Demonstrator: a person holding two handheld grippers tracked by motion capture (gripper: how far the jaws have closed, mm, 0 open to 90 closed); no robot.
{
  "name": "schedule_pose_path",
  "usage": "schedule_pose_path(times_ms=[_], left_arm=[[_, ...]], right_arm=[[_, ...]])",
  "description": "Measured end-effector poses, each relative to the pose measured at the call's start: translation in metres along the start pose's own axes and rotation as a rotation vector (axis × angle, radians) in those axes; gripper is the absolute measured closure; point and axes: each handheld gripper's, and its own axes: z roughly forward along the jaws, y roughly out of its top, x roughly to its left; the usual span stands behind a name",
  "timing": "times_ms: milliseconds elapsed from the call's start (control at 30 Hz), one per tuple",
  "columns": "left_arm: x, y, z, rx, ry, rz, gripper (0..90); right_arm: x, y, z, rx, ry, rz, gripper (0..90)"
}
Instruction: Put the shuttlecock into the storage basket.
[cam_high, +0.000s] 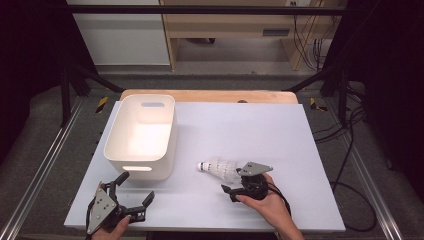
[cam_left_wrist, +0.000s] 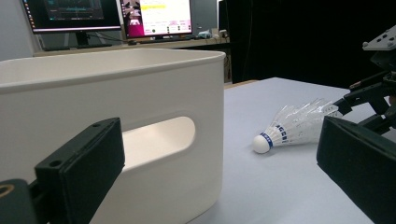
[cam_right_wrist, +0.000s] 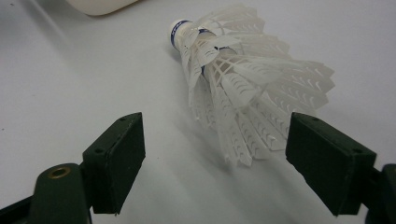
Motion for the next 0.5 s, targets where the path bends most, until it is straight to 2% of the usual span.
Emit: schedule_pose_path(times_ms=[500], left_arm=[[0.0004,0.0,-0.0005,-0.001,0.005,-0.002,1.0]], right_arm=[[0.0046,0.0066,0.0096,0.008,0.011,-0.022,30.1]])
